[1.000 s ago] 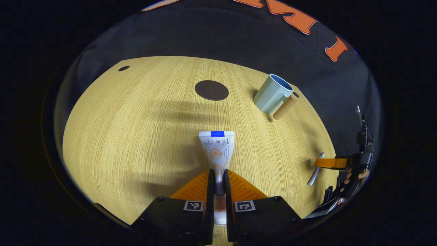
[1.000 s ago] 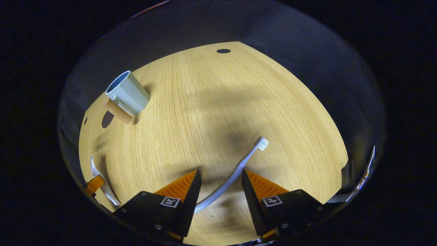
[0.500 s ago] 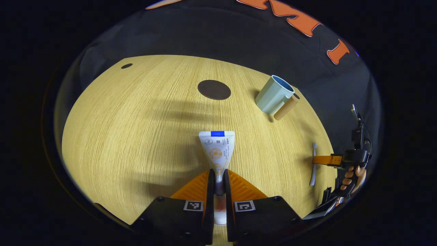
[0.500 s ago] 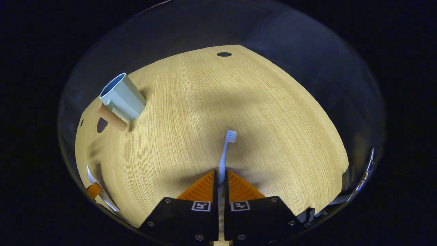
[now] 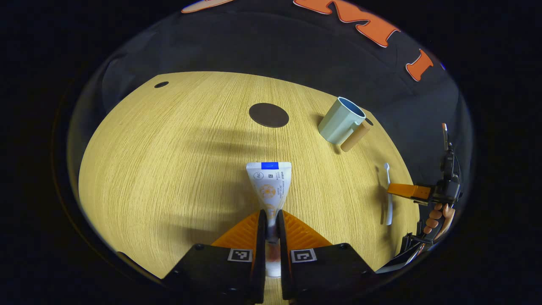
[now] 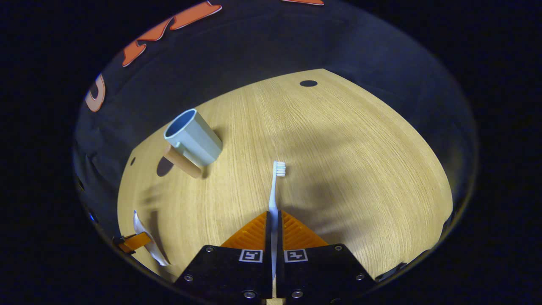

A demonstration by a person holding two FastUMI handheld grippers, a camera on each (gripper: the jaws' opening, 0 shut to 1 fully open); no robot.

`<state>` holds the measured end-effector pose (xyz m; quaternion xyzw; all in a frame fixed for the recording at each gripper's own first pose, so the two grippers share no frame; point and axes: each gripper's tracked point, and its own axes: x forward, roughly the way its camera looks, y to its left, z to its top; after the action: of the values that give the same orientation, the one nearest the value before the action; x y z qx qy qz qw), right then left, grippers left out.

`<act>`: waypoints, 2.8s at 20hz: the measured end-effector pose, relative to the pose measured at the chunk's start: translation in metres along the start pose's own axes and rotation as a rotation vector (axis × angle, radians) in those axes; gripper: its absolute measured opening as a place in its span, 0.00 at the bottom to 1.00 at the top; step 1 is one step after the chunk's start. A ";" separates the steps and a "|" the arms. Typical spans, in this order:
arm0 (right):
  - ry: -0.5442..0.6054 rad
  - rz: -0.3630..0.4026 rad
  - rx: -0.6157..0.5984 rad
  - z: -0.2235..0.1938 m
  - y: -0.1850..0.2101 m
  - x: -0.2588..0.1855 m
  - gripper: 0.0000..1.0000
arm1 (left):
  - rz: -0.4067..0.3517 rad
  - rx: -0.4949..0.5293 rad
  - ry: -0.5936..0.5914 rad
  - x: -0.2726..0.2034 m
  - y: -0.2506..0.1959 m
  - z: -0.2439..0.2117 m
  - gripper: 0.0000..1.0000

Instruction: Put the toothbrush and toothpaste on the desktop into the cup, then pick up the cup and place it on the coaster on the desktop.

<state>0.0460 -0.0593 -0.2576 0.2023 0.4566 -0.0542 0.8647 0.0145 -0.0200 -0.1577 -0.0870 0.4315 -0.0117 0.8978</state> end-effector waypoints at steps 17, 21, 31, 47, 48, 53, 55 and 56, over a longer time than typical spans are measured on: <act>-0.512 0.362 0.013 0.160 0.108 -0.070 0.04 | -0.046 0.005 -0.165 -0.040 -0.010 0.044 0.18; -0.515 0.378 -0.008 0.167 0.127 -0.051 0.04 | -0.020 0.048 -0.230 -0.034 -0.005 0.060 0.08; -0.584 0.425 -0.092 0.194 0.167 -0.024 0.04 | -0.029 -0.048 0.006 0.024 -0.008 0.019 0.35; -0.672 0.448 -0.177 0.216 0.196 -0.005 0.04 | 0.105 -0.045 0.152 -0.005 -0.003 0.040 0.80; -0.683 0.446 -0.184 0.217 0.195 -0.005 0.04 | 0.124 -0.030 0.166 -0.010 -0.003 0.046 0.78; -0.746 0.429 -0.244 0.224 0.200 0.005 0.04 | 0.172 0.001 0.145 -0.037 -0.001 0.091 0.47; -0.745 0.413 -0.266 0.221 0.200 0.017 0.04 | 0.200 -0.017 0.121 -0.053 0.003 0.113 0.37; -0.744 0.402 -0.274 0.219 0.199 0.023 0.04 | 0.197 -0.029 0.119 -0.059 0.002 0.123 0.27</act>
<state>0.2833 0.0369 -0.1066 0.1372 0.0690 0.1069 0.9823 0.0730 0.0053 -0.0376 -0.0563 0.4909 0.0779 0.8659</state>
